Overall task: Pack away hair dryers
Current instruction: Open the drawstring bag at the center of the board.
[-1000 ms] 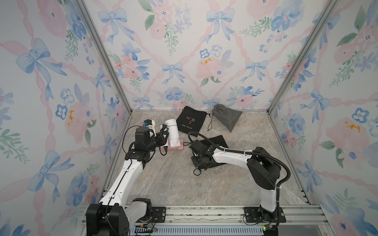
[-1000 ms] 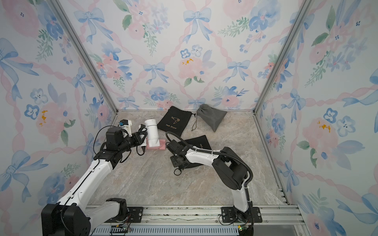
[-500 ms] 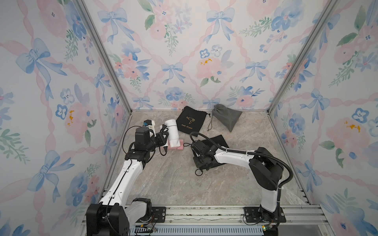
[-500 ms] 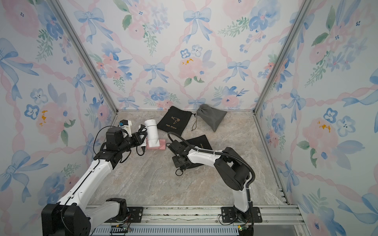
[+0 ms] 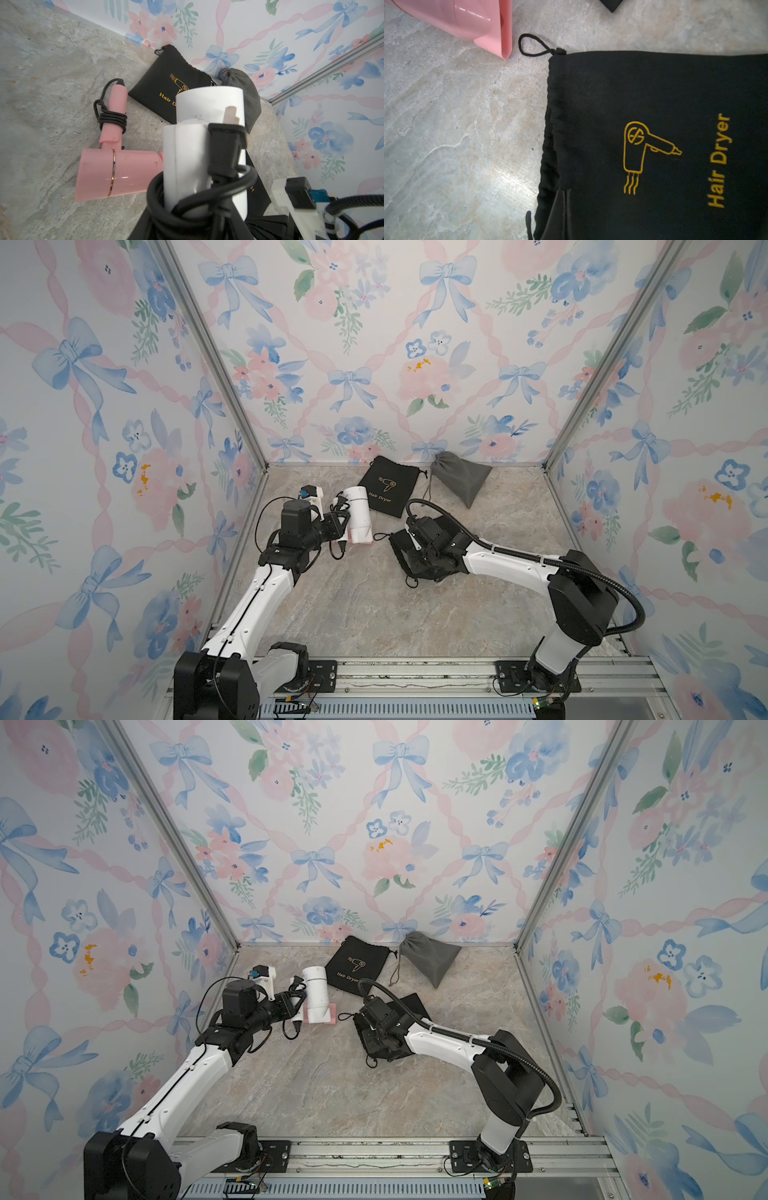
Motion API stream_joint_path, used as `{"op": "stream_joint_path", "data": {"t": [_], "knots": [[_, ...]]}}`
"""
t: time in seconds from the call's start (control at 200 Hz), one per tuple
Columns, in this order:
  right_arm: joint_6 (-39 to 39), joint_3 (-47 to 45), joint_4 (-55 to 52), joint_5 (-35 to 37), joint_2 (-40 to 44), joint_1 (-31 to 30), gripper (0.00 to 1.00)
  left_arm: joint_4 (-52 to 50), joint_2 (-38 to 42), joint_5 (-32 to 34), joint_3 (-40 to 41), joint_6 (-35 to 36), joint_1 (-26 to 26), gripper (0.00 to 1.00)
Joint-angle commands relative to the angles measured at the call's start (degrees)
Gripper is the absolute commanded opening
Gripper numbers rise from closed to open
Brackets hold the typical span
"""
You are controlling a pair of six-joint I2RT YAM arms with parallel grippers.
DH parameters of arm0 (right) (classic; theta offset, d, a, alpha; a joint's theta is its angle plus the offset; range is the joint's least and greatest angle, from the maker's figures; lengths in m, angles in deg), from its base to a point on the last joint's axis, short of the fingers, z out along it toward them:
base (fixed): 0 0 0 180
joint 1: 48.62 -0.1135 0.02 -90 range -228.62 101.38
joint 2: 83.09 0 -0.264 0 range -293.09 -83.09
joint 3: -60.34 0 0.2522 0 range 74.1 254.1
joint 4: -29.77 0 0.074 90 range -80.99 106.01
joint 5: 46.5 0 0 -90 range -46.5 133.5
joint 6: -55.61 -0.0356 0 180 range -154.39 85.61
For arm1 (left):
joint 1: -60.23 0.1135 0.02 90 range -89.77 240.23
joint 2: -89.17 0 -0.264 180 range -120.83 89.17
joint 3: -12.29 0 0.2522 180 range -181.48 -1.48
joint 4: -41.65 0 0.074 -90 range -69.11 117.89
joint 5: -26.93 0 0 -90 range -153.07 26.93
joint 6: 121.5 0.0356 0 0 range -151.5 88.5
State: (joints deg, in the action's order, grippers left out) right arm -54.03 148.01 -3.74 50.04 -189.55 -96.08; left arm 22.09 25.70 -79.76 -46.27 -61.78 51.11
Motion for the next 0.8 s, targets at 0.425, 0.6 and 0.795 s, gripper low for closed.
{"op": "stream_joint_path", "data": {"t": [0.425, 0.6, 0.795], "knots": [[6.3, -5.5, 6.2, -2.2, 10.0, 5.5, 0.00, 3.5, 3.1, 4.7, 8.1, -3.8, -14.8, 0.21], [6.6, -7.4, 7.7, -4.1, 14.0, 6.6, 0.00, 3.5, 2.9, 8.5, 9.1, -4.1, -20.4, 0.21], [5.5, -8.0, 8.8, -6.7, 15.4, 8.0, 0.00, 3.5, 1.8, 12.9, 10.0, -2.7, -26.5, 0.21]]}}
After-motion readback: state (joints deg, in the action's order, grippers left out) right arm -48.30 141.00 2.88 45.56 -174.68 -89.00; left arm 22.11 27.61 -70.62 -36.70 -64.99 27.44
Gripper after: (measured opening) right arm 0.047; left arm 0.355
